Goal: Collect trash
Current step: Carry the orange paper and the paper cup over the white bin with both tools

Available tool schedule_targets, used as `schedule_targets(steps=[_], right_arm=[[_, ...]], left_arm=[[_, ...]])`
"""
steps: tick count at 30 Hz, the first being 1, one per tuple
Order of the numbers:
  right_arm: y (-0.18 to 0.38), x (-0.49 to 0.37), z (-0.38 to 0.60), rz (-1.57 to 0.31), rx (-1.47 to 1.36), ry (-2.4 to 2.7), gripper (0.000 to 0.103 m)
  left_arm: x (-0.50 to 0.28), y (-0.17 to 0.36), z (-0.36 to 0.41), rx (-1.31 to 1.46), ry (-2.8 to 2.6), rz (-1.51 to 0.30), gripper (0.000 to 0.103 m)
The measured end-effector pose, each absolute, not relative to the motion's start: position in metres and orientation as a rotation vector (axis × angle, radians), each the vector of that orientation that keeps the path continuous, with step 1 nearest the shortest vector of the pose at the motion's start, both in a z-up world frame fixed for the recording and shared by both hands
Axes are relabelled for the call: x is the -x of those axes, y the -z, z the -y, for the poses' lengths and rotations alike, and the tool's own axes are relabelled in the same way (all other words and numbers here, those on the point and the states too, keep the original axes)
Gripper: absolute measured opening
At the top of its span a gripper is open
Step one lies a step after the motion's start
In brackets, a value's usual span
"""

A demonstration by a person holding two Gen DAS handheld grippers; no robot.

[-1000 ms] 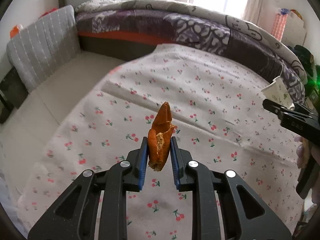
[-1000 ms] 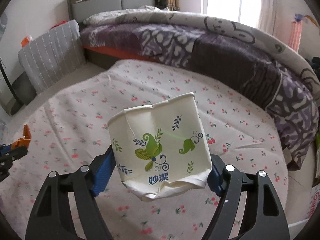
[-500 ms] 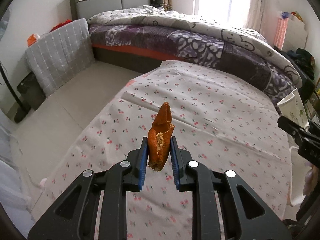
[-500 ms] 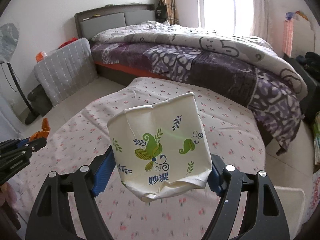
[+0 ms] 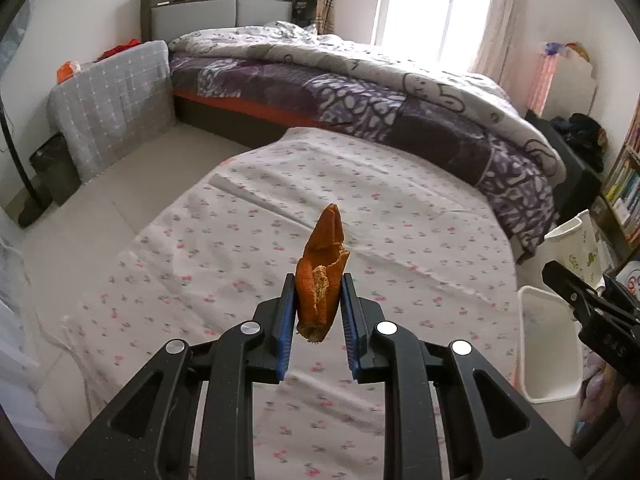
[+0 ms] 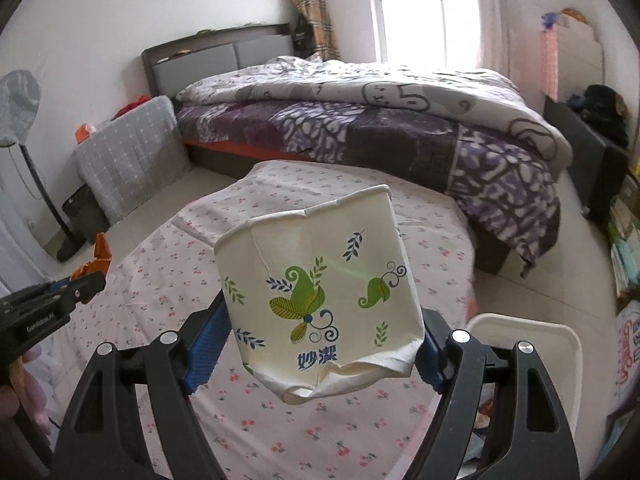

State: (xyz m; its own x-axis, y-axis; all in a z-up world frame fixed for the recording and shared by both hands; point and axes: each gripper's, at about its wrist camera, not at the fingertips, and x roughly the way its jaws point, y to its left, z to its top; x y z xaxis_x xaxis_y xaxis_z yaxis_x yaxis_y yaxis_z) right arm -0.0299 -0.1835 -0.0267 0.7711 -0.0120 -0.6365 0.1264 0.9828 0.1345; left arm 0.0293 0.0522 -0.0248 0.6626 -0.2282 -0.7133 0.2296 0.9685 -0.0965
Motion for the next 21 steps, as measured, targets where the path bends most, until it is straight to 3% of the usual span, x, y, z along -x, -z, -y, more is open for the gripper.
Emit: schedule_targets(steps=[21], right_arm=[[0.021, 0.066, 0.284, -0.67, -0.231, 0.279, 0.077]], left_arm=[[-0.014, 0.037, 0.052, -0.076, 0.424, -0.771, 0.021]])
